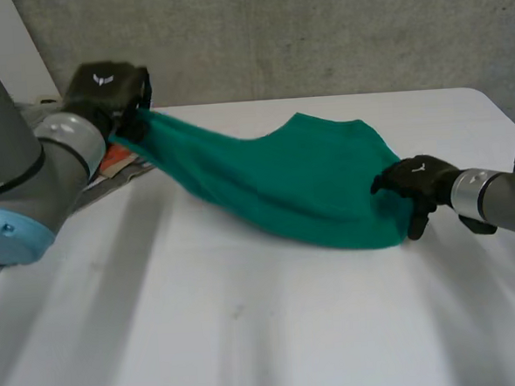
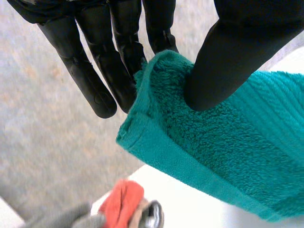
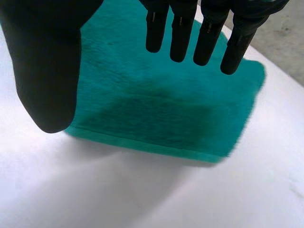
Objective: Fold the laundry.
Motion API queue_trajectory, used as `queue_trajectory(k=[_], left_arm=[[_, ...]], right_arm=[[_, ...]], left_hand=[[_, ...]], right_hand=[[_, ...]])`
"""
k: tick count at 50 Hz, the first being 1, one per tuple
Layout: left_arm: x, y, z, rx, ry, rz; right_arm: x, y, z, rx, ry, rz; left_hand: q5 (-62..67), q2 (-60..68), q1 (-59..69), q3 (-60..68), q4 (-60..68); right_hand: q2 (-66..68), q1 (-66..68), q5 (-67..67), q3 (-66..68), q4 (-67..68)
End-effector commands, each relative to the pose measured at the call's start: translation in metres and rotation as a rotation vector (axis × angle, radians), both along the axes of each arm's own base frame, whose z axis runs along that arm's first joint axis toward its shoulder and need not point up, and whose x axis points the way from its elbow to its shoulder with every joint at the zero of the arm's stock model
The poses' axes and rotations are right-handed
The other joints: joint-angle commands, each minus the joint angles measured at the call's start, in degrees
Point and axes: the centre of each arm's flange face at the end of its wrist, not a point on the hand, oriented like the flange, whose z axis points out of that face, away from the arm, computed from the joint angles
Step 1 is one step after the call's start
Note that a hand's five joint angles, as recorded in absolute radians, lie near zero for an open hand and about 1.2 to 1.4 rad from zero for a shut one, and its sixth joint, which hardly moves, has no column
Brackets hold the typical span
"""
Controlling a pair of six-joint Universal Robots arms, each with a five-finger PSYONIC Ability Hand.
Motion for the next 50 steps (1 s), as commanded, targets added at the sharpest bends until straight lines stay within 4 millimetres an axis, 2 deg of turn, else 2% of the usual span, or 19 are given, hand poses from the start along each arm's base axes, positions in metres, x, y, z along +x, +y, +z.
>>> queue_trajectory(k=[1, 6, 13, 15, 17, 20, 23, 24, 27, 29, 31, 34, 35, 37, 38, 41, 42, 45, 50], left_arm=[[-0.016, 0.023, 0.039, -0.04, 0.069, -0.05], [-0.025, 0.038, 0.054, -0.055, 0.086, -0.083], [-0.03, 0.052, 0.078, -0.109, 0.121, -0.099], [-0.029, 0.054, 0.086, -0.125, 0.134, -0.094], [-0.029, 0.055, 0.09, -0.135, 0.138, -0.091], [-0.03, 0.056, 0.095, -0.149, 0.141, -0.092], [-0.029, 0.055, 0.1, -0.161, 0.145, -0.091], [-0.029, 0.052, 0.102, -0.167, 0.146, -0.087], [-0.029, 0.048, 0.106, -0.176, 0.15, -0.082], [-0.029, 0.046, 0.11, -0.173, 0.155, -0.08], [-0.03, 0.046, 0.114, -0.17, 0.154, -0.081], [-0.03, 0.047, 0.117, -0.165, 0.15, -0.079], [-0.03, 0.049, 0.119, -0.166, 0.146, -0.08], [-0.03, 0.051, 0.122, -0.169, 0.146, -0.082], [-0.03, 0.054, 0.124, -0.17, 0.148, -0.083], [-0.029, 0.057, 0.127, -0.173, 0.146, -0.085], [-0.028, 0.059, 0.13, -0.181, 0.139, -0.087], [-0.024, 0.067, 0.139, -0.212, 0.119, -0.086], [-0.016, 0.084, 0.144, -0.231, 0.055, -0.093]], right_arm=[[0.015, 0.014, -0.011, 0.093, -0.143, -0.027], [0.03, 0.021, -0.021, 0.128, -0.216, -0.039], [0.05, 0.026, -0.037, 0.115, -0.248, -0.075], [0.054, 0.027, -0.038, 0.107, -0.249, -0.099], [0.056, 0.03, -0.036, 0.106, -0.251, -0.106], [0.062, 0.051, -0.038, 0.141, -0.266, -0.077], [0.08, 0.083, -0.014, 0.1, -0.314, 0.03], [0.089, 0.102, -0.003, 0.094, -0.342, 0.08], [0.106, 0.133, 0.009, 0.115, -0.401, 0.137], [0.125, 0.16, 0.007, 0.196, -0.461, 0.175], [0.144, 0.182, -0.007, 0.31, -0.496, 0.197], [0.161, 0.194, -0.014, 0.391, -0.533, 0.208], [0.166, 0.193, -0.015, 0.429, -0.552, 0.189], [0.165, 0.185, -0.013, 0.445, -0.566, 0.147], [0.16, 0.17, -0.004, 0.429, -0.582, 0.097], [0.145, 0.143, 0.014, 0.372, -0.588, 0.025], [0.132, 0.126, 0.024, 0.339, -0.576, -0.02], [0.103, 0.096, 0.039, 0.28, -0.517, -0.077], [0.071, 0.062, 0.062, 0.177, -0.399, -0.067]], left_hand=[[13.9, 11.8, 14.6, 11.9, 11.5], [13.9, 11.8, 14.6, 11.9, 11.5], [13.9, 11.8, 14.6, 11.9, 11.5], [13.9, 11.8, 14.6, 11.9, 11.5], [13.9, 11.8, 14.6, 11.9, 11.5], [13.9, 11.8, 14.6, 11.9, 11.5], [13.9, 11.8, 14.6, 11.9, 11.5], [13.9, 11.8, 14.6, 11.9, 11.5], [13.9, 11.8, 14.6, 11.9, 11.5], [13.9, 11.8, 14.6, 11.9, 11.5], [13.9, 11.8, 14.6, 11.9, 11.5], [13.9, 11.8, 14.6, 11.9, 11.5], [13.9, 11.8, 14.6, 11.9, 11.5], [13.9, 11.8, 14.6, 11.9, 11.5], [13.9, 11.8, 14.6, 11.9, 11.5], [13.9, 11.8, 14.6, 11.9, 11.5], [13.9, 11.8, 14.6, 11.9, 11.5], [13.9, 11.8, 14.6, 11.9, 11.5], [13.9, 11.8, 14.6, 11.9, 11.5]], right_hand=[[5.3, 4.4, 3.9, 4.6, 4.3], [9.8, 9.0, 8.5, 9.1, 8.9], [27.8, 26.9, 26.4, 27.1, 26.9], [59.1, 58.3, 57.8, 58.4, 58.2], [59.3, 58.4, 57.9, 58.6, 58.4], [59.3, 58.4, 57.9, 58.6, 58.4], [59.3, 58.4, 57.9, 58.6, 58.4], [59.3, 58.4, 57.9, 58.6, 58.4], [59.3, 58.4, 57.9, 58.6, 58.4], [59.3, 58.4, 57.9, 58.6, 58.4], [59.3, 58.4, 57.9, 58.6, 58.4], [59.3, 58.4, 57.9, 58.6, 58.4], [56.4, 55.6, 55.1, 55.7, 55.5], [35.5, 34.6, 34.1, 34.8, 34.6], [18.9, 18.0, 17.6, 18.2, 18.0], [3.6, 2.8, 2.3, 2.9, 2.7], [-2.7, -3.6, -4.1, -3.5, -3.7], [-6.3, -7.2, -7.7, -7.0, -7.3], [-10.7, -11.6, -12.1, -11.4, -11.6]])
